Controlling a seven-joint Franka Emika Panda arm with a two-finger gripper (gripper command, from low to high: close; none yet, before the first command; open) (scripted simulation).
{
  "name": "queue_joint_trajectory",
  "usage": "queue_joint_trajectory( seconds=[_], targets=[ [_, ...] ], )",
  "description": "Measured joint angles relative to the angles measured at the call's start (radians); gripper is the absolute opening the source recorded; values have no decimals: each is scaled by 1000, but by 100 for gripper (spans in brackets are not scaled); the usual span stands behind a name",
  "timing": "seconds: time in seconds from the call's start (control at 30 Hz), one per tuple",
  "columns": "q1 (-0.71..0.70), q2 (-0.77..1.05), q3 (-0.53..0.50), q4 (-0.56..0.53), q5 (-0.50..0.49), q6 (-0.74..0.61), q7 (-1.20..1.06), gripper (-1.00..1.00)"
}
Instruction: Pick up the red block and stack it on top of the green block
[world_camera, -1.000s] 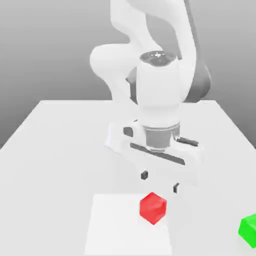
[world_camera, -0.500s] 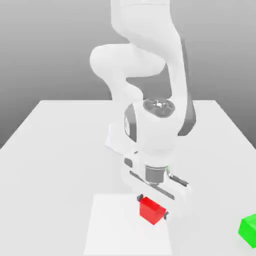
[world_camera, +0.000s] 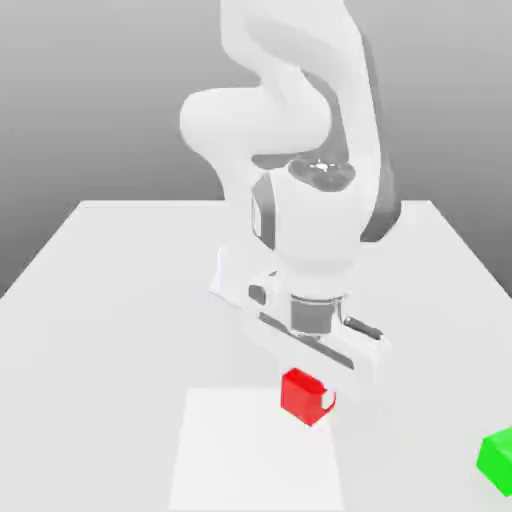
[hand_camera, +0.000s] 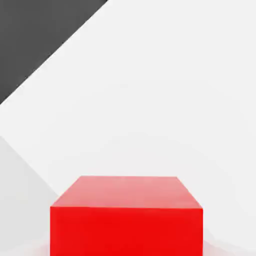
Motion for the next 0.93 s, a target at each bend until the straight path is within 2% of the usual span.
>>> queue_joint_trajectory(
  seconds=[0.1, 0.3, 0.6, 0.73, 0.77, 0.93],
  targets=[
    [34, 5, 11, 49, -21, -48, 123, -100],
    [137, 77, 32, 212, -65, -142, 483, -100],
    [320, 202, 81, 461, -68, -267, 984, -100],
    [369, 314, 70, 506, -93, -199, 1079, -100],
    [376, 349, 62, 509, -101, -168, 1088, 100],
    [376, 349, 62, 509, -101, -168, 1088, 100]
  ],
)
